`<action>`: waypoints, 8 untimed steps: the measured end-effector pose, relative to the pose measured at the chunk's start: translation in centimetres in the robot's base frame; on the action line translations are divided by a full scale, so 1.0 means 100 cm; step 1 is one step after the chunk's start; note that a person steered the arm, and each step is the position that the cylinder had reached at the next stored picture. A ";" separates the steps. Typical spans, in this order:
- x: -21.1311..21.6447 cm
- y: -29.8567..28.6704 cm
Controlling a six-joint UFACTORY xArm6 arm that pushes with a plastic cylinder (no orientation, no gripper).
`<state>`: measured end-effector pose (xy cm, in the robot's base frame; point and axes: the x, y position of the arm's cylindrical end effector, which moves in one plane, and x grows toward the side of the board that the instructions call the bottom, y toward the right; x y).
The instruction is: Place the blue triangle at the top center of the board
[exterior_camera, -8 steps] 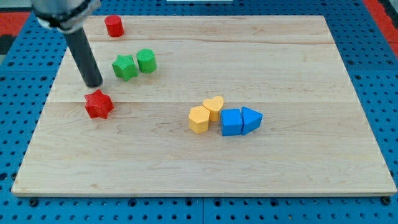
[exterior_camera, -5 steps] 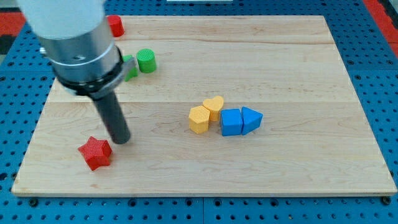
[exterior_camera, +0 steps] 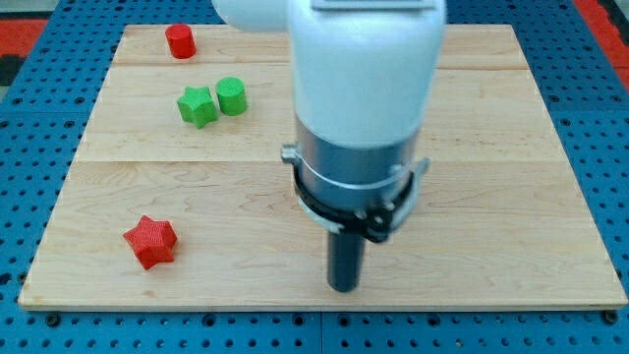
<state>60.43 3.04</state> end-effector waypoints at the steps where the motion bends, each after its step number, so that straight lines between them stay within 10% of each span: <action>1: 0.011 0.034; 6: -0.163 0.023; 8: -0.154 0.026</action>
<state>45.00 5.60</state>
